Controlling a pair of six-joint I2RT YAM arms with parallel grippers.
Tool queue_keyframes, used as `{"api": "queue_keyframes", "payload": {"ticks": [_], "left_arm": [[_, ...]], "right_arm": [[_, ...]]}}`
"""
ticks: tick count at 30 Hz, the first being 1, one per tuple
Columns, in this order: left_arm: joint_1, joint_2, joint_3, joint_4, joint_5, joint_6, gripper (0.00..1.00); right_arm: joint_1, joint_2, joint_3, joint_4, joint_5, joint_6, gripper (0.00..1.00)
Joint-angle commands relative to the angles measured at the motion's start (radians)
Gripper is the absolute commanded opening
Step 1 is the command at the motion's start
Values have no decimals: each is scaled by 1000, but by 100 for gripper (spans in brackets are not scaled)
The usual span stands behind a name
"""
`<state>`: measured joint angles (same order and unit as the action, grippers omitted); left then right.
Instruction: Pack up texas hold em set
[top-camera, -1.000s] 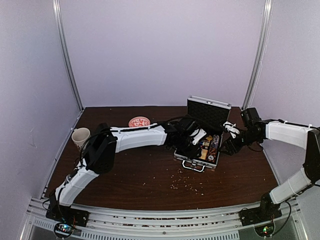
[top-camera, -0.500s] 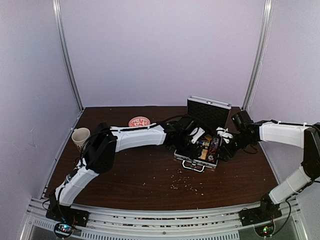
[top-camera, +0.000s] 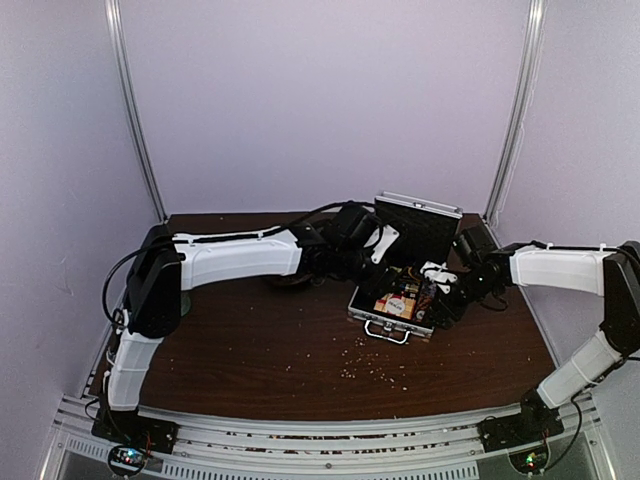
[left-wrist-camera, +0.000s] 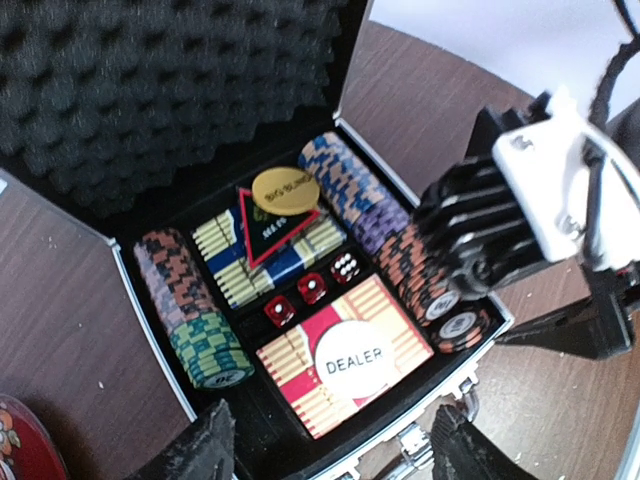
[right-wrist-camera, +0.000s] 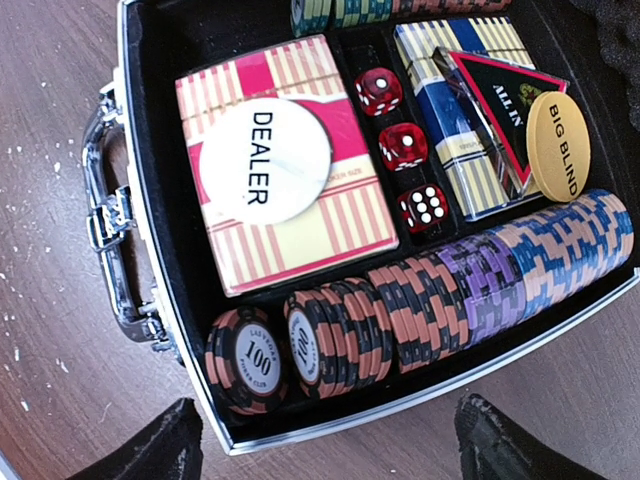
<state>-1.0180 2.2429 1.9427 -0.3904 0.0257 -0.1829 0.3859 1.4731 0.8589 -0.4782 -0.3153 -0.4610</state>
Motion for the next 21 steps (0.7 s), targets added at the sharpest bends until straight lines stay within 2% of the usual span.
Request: {"api": "queue_keyframes", "payload": {"ticks": [1, 12, 21], "left_arm": [[4, -9, -35, 35, -26, -10, 69], [4, -9, -53, 42, -37, -16, 68], [4, -22, -75, 44, -39, -24, 68]], "right_arm": [[10, 16, 11, 19, 64, 4, 88], [34, 34, 20, 22, 77, 13, 87], [14, 44, 43, 69, 205, 90, 84]]}}
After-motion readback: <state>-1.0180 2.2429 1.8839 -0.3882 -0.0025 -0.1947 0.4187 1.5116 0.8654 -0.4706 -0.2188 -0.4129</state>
